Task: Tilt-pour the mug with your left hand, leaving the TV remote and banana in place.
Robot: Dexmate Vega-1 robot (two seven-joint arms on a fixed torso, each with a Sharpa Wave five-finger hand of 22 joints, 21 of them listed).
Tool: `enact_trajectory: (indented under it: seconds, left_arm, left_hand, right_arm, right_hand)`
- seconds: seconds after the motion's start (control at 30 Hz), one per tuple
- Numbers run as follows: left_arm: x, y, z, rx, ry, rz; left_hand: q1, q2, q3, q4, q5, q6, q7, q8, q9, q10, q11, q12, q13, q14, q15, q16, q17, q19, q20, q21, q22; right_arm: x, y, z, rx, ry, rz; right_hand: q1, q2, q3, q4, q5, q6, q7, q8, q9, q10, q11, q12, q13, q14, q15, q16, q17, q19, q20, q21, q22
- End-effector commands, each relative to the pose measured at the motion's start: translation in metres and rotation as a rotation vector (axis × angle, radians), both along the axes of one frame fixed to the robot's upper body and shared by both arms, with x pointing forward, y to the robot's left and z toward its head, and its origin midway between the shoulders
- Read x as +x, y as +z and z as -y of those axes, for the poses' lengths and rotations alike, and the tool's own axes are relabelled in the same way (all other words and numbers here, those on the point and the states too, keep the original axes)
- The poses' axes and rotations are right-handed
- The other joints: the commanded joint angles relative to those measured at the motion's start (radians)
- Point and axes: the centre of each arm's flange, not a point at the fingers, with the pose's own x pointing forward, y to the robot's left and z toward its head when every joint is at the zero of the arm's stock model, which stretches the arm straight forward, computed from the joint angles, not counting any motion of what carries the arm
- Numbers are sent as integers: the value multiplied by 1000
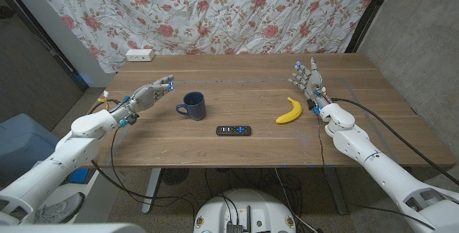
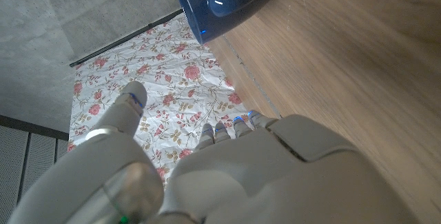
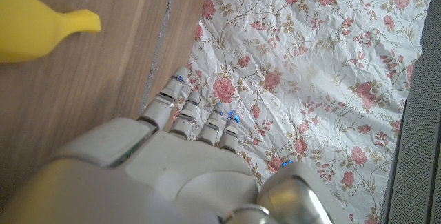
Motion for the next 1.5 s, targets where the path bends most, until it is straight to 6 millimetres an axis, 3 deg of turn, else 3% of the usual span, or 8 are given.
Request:
enact_trajectory:
  seconds: [0.03,0.73,1.23,1.5]
  left_arm:
    - [-9,-9,-7,85,-16,1]
    - [-19,-32,4,179,-15,41]
    - [-13,-54,17,155,17,65]
    - [-10,-57,28,149,13,97]
  left_hand:
    - [24,-5,7,3,-3,-27,0,0,2,-45,5,-2,3,-85,12,0,5,-65,1,-2,2]
    - [61,-42,2,6,-10,-134,16,-3,3,-130,21,0,4,-173,34,3,7,-155,14,-2,4]
    - [68,-51,-1,7,-11,-137,18,5,3,-129,21,8,4,-174,36,9,7,-162,11,4,4]
    - [79,-61,-4,7,-11,-95,20,26,2,-89,15,23,4,-141,25,21,6,-126,0,19,4]
  right_arm:
    - [0,0,0,0,0,-1]
    - [0,0,0,0,0,-1]
    - [0,0,0,0,0,-1]
    - [0,0,0,0,0,-1]
  right_hand:
    - [-1,9,0,4,5,0,-6,3,2,4,-2,5,4,8,-50,6,2,5,1,7,5]
    - [-1,9,0,4,5,1,-6,4,2,5,-3,5,4,5,-49,5,2,4,1,6,5]
    - [-1,10,0,4,5,1,-6,4,2,5,-3,5,4,6,-51,5,2,5,1,6,5]
    - [-1,10,1,4,5,1,-6,4,2,4,-3,5,4,6,-49,5,2,4,1,6,5]
